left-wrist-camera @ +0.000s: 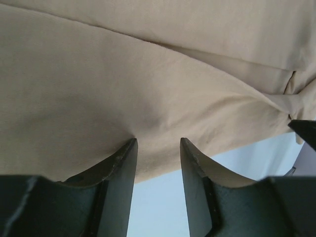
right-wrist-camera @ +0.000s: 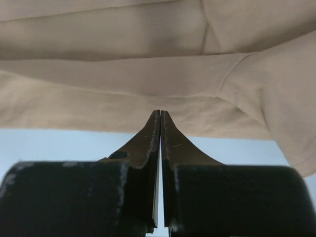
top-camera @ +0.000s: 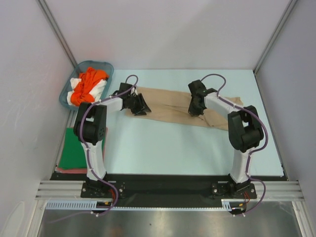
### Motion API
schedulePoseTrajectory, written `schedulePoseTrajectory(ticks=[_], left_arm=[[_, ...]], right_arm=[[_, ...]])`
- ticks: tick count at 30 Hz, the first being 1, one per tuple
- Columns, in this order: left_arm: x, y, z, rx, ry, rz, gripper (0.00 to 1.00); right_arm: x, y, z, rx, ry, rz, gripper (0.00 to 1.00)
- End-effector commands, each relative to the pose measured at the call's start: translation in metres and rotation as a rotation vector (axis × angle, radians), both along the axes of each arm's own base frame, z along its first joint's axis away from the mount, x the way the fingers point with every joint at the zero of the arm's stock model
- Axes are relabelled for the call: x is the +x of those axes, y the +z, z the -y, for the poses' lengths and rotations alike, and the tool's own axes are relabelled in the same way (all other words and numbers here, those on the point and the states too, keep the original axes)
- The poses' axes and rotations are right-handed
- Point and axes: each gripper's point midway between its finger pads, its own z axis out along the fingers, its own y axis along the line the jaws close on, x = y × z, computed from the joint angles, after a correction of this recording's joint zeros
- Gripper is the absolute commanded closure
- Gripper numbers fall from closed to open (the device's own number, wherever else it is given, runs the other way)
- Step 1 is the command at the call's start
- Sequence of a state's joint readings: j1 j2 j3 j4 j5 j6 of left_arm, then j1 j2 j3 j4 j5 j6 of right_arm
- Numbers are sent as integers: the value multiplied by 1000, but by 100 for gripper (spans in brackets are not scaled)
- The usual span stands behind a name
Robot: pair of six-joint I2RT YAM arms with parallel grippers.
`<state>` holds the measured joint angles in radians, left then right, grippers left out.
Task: Fold and stack the t-shirts
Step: Fold the tshirt
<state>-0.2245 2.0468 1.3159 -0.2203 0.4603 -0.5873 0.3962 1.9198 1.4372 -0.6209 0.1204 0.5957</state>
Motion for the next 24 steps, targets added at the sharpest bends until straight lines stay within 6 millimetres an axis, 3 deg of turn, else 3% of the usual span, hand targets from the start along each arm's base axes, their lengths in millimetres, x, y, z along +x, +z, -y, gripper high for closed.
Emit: schedulePoseTrajectory(ticks=[1, 5, 15, 24], left_arm=[[12, -2, -11, 32, 62, -5, 54], [9, -10, -19, 48, 88, -45, 54], [11, -7, -22, 41, 91, -44, 54], [14, -1, -20, 26, 81, -32, 54]], right_arm=[[19, 10, 12, -75, -38, 59, 100], [18, 3, 14, -85, -43, 30, 100], [15, -8, 26, -99, -80, 0, 100], [-6, -7, 27, -75, -82, -8, 100]])
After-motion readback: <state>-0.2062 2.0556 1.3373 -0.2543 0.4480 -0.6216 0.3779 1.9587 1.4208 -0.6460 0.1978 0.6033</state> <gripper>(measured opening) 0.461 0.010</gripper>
